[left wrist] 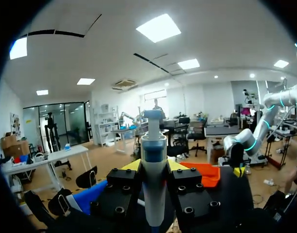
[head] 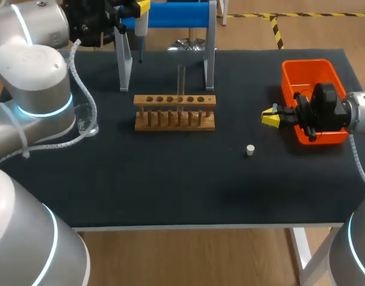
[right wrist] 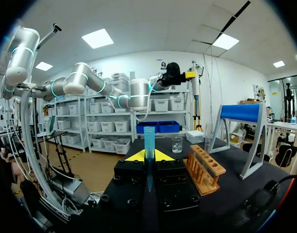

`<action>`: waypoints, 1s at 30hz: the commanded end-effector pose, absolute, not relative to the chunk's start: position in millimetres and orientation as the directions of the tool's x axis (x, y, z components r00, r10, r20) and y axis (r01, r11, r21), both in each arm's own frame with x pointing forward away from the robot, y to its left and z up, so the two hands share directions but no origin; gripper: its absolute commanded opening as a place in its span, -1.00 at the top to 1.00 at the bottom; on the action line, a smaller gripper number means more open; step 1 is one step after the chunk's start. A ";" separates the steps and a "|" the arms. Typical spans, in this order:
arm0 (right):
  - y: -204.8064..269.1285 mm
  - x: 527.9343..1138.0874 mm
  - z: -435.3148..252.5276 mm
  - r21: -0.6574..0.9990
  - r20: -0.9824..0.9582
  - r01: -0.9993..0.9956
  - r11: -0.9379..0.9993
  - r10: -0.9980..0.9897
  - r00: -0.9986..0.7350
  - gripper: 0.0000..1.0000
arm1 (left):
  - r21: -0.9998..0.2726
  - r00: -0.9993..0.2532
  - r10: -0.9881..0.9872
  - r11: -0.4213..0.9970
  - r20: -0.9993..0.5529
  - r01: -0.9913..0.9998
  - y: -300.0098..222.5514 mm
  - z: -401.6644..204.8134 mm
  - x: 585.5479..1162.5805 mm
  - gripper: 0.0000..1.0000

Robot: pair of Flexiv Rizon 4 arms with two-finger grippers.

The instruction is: Invert the test tube, pick up the pipette, mount the tip to pipette, aspirate from beaker and dispense into the tube, eject the tip, return the pipette, and cap with the stopper.

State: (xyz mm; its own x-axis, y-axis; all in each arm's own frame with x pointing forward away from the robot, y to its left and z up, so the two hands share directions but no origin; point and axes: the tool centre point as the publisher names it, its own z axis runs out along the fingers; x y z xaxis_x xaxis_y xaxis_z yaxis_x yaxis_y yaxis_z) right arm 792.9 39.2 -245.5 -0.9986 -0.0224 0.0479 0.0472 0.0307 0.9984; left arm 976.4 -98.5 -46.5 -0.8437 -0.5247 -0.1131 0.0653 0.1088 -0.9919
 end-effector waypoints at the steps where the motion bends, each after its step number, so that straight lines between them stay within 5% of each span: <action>1: 39.1 791.9 -245.1 0.998 0.047 0.046 0.032 -0.021 -0.999 1.00 | -0.990 -0.872 -0.469 0.089 -0.137 0.108 -83.2 -28.3 951.5 1.00; 30: 39.1 791.9 -245.1 0.998 0.047 0.046 0.032 -0.021 -0.999 1.00 | -0.997 -0.940 -0.337 0.063 -0.060 0.041 -105.4 -3.6 920.7 1.00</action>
